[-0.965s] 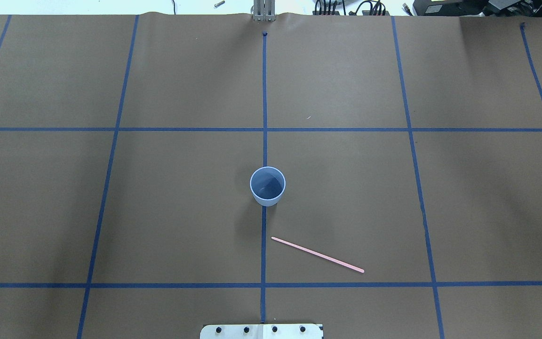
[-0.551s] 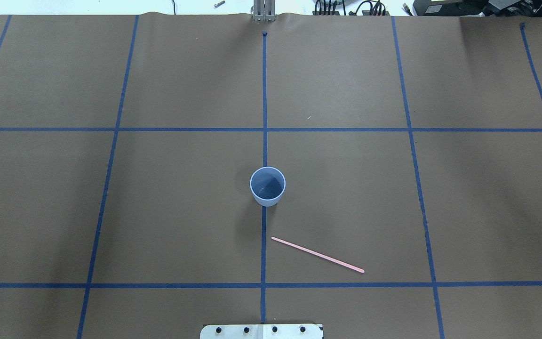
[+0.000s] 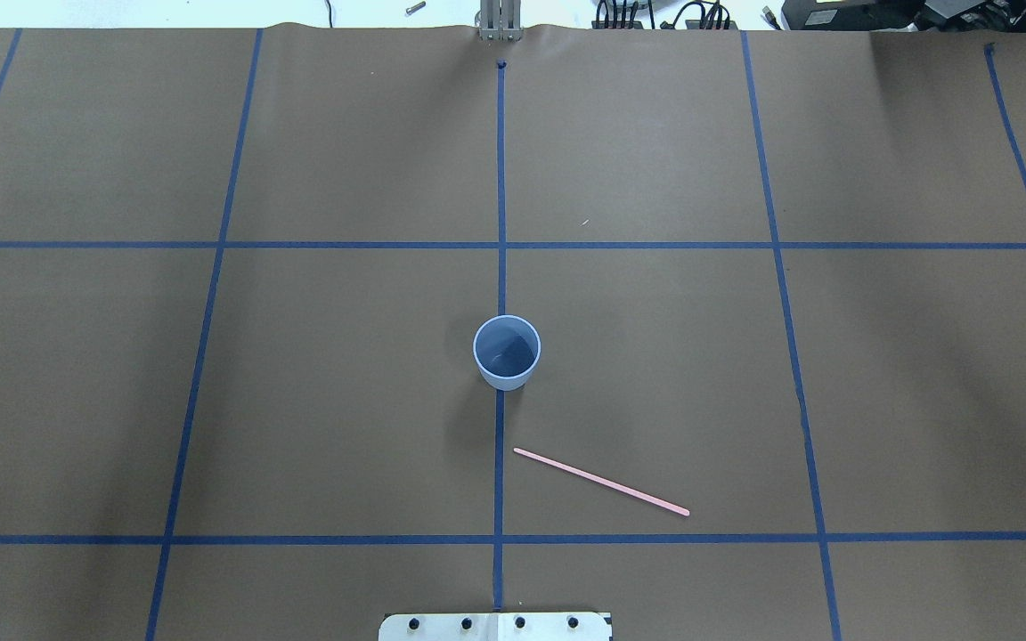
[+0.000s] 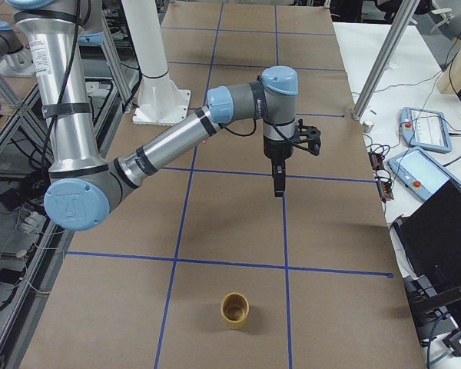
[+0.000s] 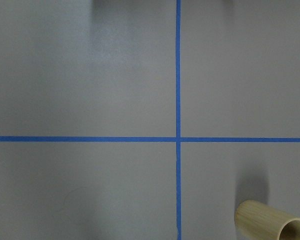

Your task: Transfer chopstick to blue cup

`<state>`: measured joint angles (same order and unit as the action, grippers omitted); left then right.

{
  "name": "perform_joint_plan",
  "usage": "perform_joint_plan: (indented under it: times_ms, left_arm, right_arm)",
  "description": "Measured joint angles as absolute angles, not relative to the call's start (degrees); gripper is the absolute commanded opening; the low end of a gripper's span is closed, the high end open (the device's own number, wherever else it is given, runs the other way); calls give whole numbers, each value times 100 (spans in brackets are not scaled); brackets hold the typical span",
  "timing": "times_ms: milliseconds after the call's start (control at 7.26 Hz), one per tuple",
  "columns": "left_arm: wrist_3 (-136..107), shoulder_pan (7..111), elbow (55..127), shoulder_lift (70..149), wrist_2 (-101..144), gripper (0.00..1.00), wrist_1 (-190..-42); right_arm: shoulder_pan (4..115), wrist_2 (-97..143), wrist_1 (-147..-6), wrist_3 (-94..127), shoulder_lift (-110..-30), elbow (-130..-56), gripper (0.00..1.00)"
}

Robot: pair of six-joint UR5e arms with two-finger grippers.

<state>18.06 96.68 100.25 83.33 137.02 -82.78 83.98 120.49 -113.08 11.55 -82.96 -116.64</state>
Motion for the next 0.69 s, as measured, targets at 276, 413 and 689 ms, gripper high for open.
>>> perform_joint_plan:
  times_ms: [276, 413, 689]
  left_arm:
    - [1810, 9668, 10027, 8332, 13702, 98, -8276]
    - [1810, 9668, 10039, 8332, 13704, 98, -8281]
    - [1811, 9667, 10073, 8349, 13751, 98, -8317]
  right_arm:
    - [8509, 12235, -11273, 1114, -8595, -11648, 100]
    - [8556, 12284, -11259, 1033, -8699, -11611, 100]
    - [8694, 12386, -11251, 450, -8852, -11474, 100]
